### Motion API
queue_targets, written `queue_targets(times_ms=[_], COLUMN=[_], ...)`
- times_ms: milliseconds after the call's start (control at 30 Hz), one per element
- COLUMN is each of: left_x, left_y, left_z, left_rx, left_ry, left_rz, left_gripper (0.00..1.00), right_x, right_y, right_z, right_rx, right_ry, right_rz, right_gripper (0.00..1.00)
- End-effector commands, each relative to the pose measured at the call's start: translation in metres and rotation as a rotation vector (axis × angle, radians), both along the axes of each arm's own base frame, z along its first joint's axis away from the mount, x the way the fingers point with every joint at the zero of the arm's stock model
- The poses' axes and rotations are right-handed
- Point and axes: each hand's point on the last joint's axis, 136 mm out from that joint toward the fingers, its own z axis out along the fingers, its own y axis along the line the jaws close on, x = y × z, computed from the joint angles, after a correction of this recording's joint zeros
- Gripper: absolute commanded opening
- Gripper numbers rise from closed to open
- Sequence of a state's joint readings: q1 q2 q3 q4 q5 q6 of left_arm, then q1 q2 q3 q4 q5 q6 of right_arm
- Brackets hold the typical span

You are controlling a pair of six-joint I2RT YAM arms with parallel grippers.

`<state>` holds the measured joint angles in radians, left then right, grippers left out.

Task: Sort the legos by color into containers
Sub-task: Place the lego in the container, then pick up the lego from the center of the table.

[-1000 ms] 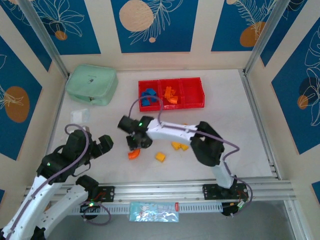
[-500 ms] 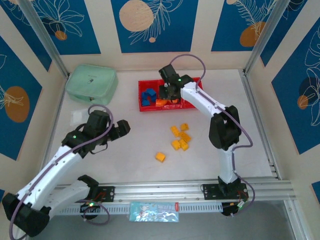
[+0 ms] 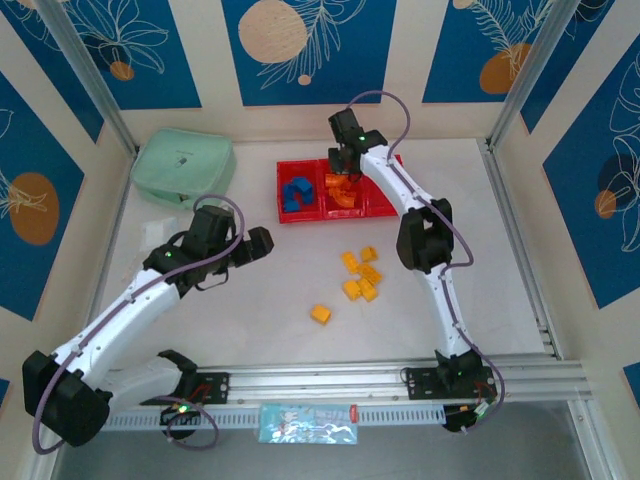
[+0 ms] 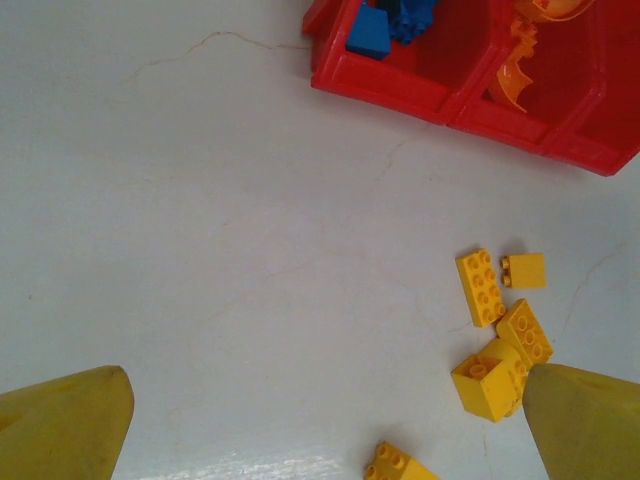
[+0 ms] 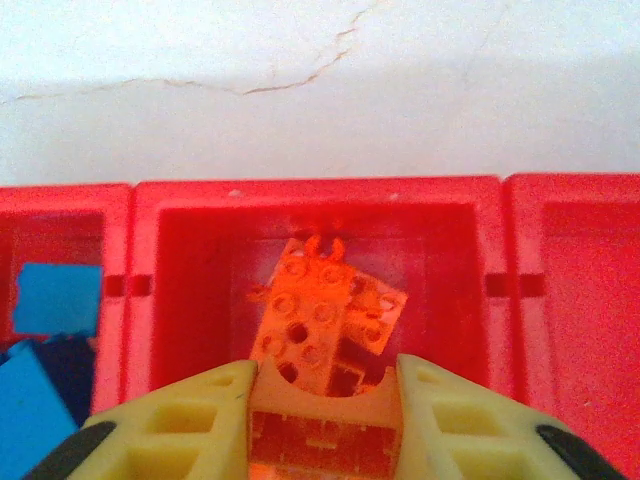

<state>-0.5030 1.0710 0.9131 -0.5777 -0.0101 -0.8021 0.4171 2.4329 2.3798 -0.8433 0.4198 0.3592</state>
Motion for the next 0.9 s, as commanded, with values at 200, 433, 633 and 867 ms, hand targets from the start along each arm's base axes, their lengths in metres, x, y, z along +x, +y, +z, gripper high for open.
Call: queue_targets(times_ms=[200, 433, 633, 867], left_x=[0.001, -0.015, -0.029, -0.037], left_y=[0.0, 0.001, -0.007, -0.022], left_z=[0.016, 0.006, -0.009, -0.025], left_rx=[-0.03, -0.045, -0.064, -0.062], left_ry=[-0.028, 0.008, 0.054, 0.086], left_rz=[-0.006, -0.034, -0.077, -0.114], left_gripper=[0.99, 0.99, 0.99, 0.99], right_x=[-0.027, -0.125, -0.204, -0.24], right_y=[0.003, 0.017, -0.008, -0.041], right_z=[0.047, 0.048, 0.0, -0.058], right_rx=[0.021, 0.072, 0.063, 0.086], right_ry=[-0.004, 0.088, 0.269, 0.4], right_rz=[0.074, 0.158, 0.1, -0.03], right_gripper=[0.63, 0.69, 0.72, 0.73])
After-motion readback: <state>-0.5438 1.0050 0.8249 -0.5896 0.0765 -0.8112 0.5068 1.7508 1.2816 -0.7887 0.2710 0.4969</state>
